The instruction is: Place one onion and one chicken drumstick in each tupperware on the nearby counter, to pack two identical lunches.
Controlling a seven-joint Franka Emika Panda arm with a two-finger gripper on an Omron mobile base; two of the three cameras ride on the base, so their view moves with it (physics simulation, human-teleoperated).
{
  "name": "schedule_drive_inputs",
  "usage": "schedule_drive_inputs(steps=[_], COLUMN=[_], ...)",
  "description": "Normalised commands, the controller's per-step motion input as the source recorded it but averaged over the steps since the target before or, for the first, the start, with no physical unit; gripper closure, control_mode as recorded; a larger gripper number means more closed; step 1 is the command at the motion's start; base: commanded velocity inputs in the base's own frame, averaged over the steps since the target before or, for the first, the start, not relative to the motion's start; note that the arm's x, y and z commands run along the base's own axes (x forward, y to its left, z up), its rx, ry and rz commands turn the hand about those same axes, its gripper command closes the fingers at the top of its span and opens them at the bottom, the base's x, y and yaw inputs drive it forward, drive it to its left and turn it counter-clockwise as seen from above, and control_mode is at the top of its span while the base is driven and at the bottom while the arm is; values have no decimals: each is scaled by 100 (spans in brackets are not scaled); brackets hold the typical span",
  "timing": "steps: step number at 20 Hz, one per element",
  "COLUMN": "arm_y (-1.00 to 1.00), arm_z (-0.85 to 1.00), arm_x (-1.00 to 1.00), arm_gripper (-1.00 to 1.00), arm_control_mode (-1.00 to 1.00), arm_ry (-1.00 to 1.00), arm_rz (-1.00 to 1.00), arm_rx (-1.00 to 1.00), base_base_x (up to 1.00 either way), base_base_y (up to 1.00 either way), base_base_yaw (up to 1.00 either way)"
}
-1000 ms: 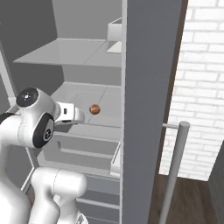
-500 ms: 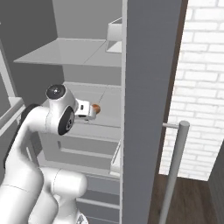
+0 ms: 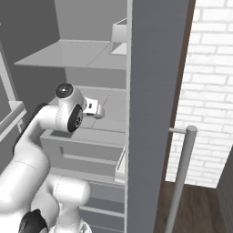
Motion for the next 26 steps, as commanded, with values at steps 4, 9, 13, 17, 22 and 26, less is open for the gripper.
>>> schedule_drive_inputs(steps=[4, 9, 13, 17, 22, 26], arm_y=[0, 0, 0, 0, 0, 0], arm_z=[-1, -22, -37, -36, -24, -25], arm_x=[68, 67, 59, 74, 52, 25], arm_gripper=[-100, -100, -100, -100, -100, -100], arm_control_mode=[-100, -100, -100, -100, -100, -100], arm_ry=[-1, 0, 0, 1, 6, 3], arm_rz=[0, 0, 0, 0, 0, 0], arm_rx=[2, 4, 0, 0, 0, 0], base_base_x=[0, 0, 0, 0, 0, 0], base_base_y=[0, 0, 0, 0, 0, 0], base_base_yaw=[0, 0, 0, 0, 0, 0])
